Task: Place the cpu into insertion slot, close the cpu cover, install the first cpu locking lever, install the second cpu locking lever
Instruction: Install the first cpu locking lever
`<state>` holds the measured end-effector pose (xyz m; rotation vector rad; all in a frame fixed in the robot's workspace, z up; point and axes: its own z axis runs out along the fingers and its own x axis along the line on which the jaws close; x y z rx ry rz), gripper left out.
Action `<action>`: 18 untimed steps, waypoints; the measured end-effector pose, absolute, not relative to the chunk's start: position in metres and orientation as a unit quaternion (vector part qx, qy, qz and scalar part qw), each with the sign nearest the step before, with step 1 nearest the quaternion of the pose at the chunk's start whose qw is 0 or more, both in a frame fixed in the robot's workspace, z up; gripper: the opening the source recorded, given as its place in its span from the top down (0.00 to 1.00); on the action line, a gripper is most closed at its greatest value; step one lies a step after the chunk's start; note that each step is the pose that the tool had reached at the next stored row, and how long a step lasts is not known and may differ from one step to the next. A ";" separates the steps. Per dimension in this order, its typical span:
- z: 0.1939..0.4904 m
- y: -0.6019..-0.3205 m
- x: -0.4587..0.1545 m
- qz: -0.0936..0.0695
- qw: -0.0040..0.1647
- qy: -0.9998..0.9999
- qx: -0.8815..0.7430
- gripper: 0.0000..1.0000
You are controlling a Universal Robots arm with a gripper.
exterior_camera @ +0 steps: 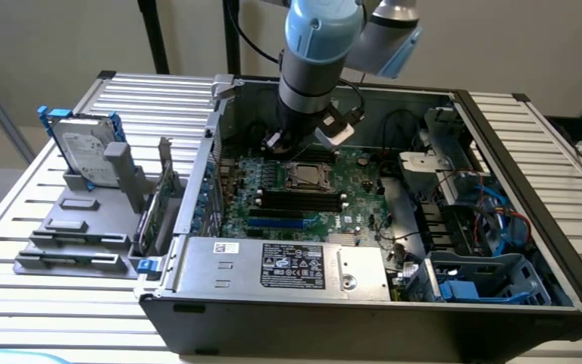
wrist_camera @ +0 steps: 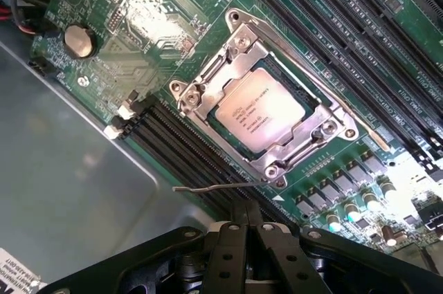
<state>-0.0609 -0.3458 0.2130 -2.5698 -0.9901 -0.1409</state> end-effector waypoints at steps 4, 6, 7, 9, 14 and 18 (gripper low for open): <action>0.209 -0.343 -0.061 -0.049 0.191 -0.355 -0.914 0.89; 0.207 -0.342 -0.061 -0.049 0.191 -0.358 -0.913 0.89; 0.207 -0.342 -0.061 -0.048 0.190 -0.359 -0.913 0.89; 0.205 -0.342 -0.061 -0.047 0.188 -0.361 -0.912 0.89; 0.203 -0.341 -0.060 -0.044 0.182 -0.364 -0.912 0.89; 0.201 -0.339 -0.060 -0.044 0.182 -0.365 -0.912 0.89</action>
